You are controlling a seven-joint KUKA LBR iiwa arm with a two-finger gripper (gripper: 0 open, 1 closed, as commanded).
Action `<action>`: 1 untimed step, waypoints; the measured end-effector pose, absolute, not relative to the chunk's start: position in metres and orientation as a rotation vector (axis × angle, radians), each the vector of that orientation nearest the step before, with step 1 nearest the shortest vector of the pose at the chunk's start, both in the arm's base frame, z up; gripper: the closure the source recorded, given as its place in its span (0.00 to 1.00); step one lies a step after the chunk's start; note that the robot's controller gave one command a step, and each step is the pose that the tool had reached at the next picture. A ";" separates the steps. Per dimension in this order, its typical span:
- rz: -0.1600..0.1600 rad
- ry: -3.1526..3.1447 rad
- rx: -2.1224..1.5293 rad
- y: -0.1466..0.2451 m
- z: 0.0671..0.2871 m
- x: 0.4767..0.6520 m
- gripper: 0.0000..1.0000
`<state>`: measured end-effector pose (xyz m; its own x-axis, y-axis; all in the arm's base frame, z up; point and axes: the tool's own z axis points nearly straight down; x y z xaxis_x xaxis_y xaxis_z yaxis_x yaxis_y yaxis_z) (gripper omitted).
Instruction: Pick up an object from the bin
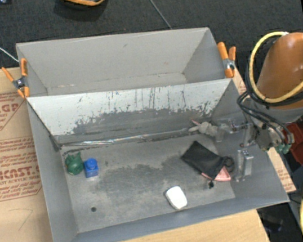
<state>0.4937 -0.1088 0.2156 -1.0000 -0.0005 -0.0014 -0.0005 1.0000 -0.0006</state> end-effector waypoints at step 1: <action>-0.001 3.140 -0.001 -0.109 0.216 0.494 0.00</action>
Offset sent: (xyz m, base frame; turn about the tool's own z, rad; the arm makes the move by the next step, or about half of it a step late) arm -0.0042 0.0071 -0.0969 -0.1106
